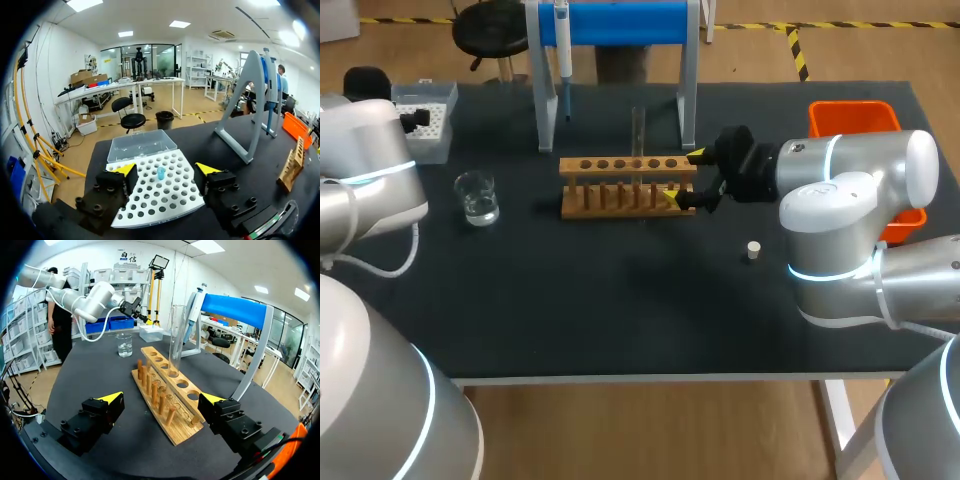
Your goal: Invert the test tube, pick up the pipette, mount the tip to pipette, aspirate from beaker and dispense into the tube, eject the tip, return the pipette, and cap with the stopper.
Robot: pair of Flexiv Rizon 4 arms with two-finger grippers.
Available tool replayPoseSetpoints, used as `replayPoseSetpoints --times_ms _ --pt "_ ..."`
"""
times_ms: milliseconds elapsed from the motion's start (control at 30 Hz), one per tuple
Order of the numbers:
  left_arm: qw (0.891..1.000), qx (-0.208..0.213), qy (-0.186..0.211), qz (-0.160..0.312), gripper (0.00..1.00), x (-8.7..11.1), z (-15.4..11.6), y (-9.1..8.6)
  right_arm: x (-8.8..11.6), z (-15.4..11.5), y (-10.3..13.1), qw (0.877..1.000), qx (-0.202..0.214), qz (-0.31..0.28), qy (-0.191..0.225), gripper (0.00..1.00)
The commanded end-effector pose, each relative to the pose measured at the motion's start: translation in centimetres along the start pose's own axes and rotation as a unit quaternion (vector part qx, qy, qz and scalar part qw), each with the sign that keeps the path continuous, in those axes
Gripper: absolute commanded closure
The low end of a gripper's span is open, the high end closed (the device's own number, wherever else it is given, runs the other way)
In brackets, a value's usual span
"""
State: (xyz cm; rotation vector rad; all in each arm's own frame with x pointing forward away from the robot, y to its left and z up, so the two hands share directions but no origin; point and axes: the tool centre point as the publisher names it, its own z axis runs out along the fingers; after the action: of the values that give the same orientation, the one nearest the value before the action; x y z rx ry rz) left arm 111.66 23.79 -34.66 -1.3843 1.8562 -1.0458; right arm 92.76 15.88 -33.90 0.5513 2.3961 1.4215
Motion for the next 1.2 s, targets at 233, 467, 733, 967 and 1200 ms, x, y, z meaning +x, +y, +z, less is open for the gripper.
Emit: replayPoseSetpoints --times_ms 233,467,733,967,1200 --pt "1.000 0.002 -0.001 -0.014 0.49 -0.2 0.7 0.3 0.0 0.0 0.1 1.000 0.002 0.000 0.001 0.00" --pt "1.000 0.002 0.000 -0.023 0.50 -0.3 1.1 0.3 0.0 0.0 0.1 1.000 0.002 0.000 0.001 0.00" --pt "1.000 0.000 0.003 -0.024 0.52 -0.3 1.6 0.5 0.0 0.0 0.1 1.000 0.002 0.000 0.001 0.00" --pt "1.000 -0.003 0.004 -0.024 0.53 -0.3 1.9 0.6 0.0 0.0 0.1 1.000 0.002 0.000 0.001 0.00" --pt "1.000 -0.004 0.005 -0.023 0.53 -0.4 2.1 0.6 0.0 0.0 0.1 1.000 0.002 0.000 0.001 0.00"
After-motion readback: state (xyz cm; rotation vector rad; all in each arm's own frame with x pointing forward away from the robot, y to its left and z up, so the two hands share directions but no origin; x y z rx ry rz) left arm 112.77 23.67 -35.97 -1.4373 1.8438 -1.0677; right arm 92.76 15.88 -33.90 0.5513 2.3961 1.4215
